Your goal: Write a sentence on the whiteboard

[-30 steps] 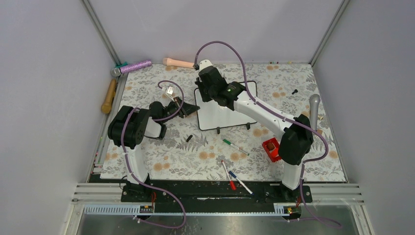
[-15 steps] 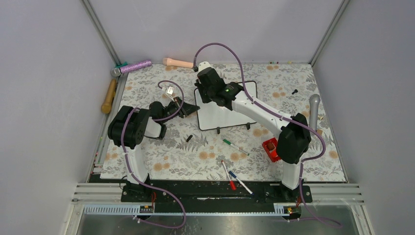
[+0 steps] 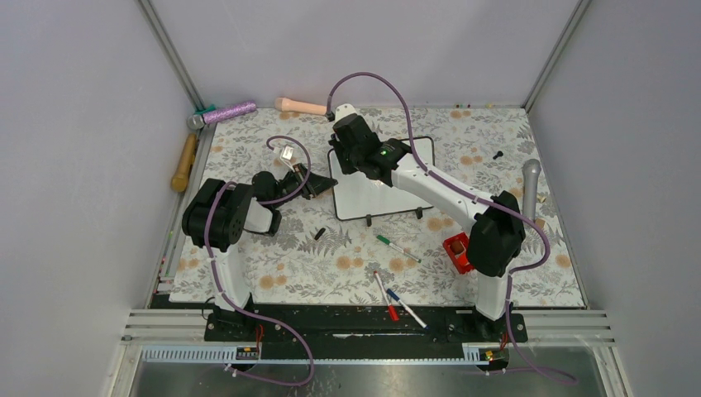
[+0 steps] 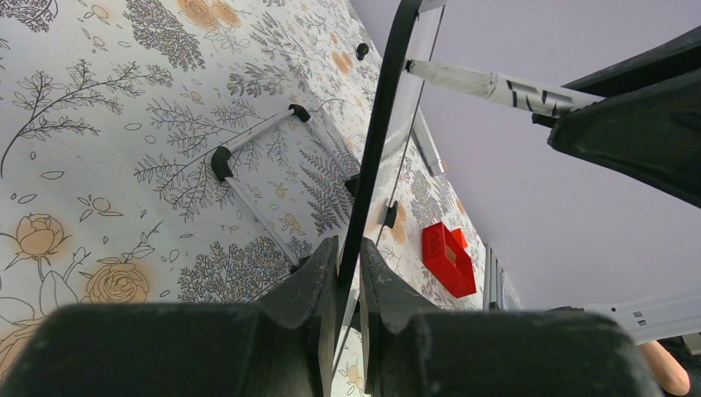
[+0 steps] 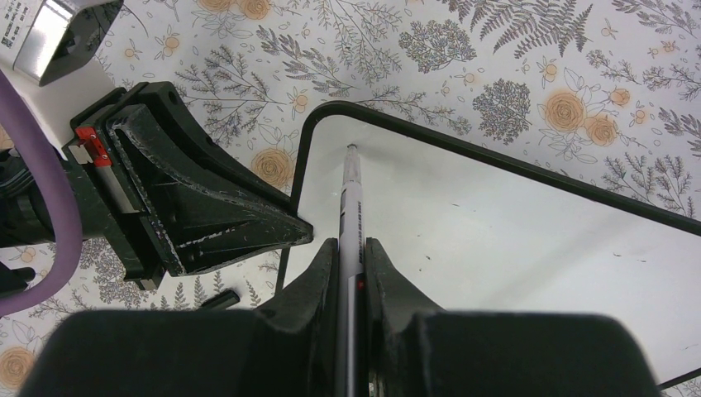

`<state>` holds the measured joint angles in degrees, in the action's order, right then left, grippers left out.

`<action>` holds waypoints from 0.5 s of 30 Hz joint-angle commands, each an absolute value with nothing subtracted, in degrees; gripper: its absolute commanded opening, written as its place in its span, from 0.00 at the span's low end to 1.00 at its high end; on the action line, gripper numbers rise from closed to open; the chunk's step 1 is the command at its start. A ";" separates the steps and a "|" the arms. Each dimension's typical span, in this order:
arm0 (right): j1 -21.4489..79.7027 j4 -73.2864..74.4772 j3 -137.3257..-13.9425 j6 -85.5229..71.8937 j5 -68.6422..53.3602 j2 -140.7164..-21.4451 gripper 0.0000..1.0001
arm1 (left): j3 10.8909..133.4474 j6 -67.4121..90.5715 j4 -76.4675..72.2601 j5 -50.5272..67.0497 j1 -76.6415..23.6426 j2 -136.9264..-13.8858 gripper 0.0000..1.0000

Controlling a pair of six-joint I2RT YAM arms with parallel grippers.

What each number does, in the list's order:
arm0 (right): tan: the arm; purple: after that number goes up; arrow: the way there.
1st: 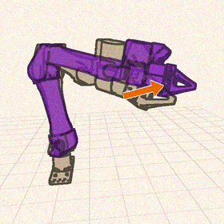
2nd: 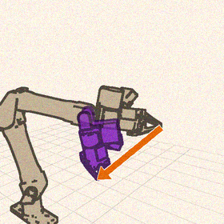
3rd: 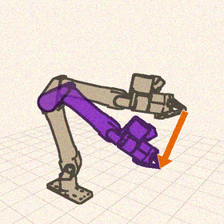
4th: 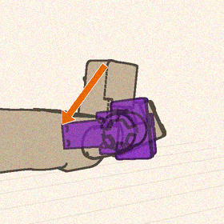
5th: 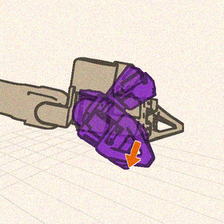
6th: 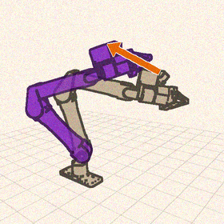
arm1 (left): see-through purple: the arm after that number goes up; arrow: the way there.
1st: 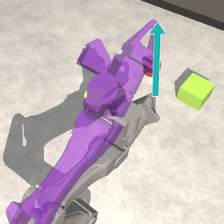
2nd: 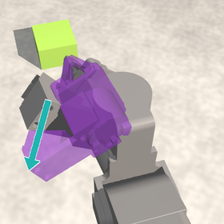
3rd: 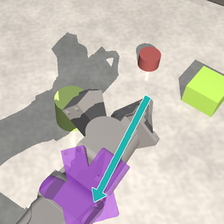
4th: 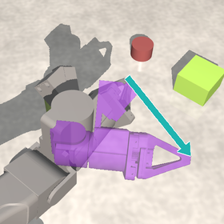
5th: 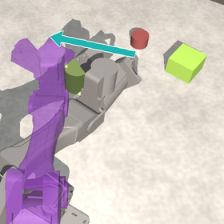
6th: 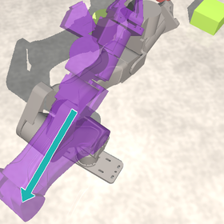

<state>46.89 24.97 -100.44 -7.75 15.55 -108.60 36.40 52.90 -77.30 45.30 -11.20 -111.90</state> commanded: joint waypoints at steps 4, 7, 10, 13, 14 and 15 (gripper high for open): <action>47.55 25.13 -99.45 -7.83 16.36 -107.32 0.00 | 37.01 52.22 -81.30 46.36 -11.25 -111.49 0.05; 47.62 25.17 -98.40 -7.95 16.23 -106.74 0.00 | 36.92 52.24 -81.30 46.40 -11.25 -111.43 0.04; 47.58 25.13 -97.38 -8.26 16.04 -106.17 0.00 | 36.90 52.26 -81.25 46.36 -11.25 -111.32 0.04; 47.64 25.09 -96.44 -8.48 15.86 -105.68 0.00 | 36.76 52.19 -81.30 46.36 -11.25 -111.13 0.05; 47.64 25.11 -96.16 -8.54 15.76 -105.51 0.00 | 36.75 52.21 -81.32 46.37 -11.25 -111.03 0.04; 47.59 25.12 -95.81 -8.67 15.69 -105.33 0.00 | 36.71 52.14 -81.30 46.34 -11.25 -110.93 0.04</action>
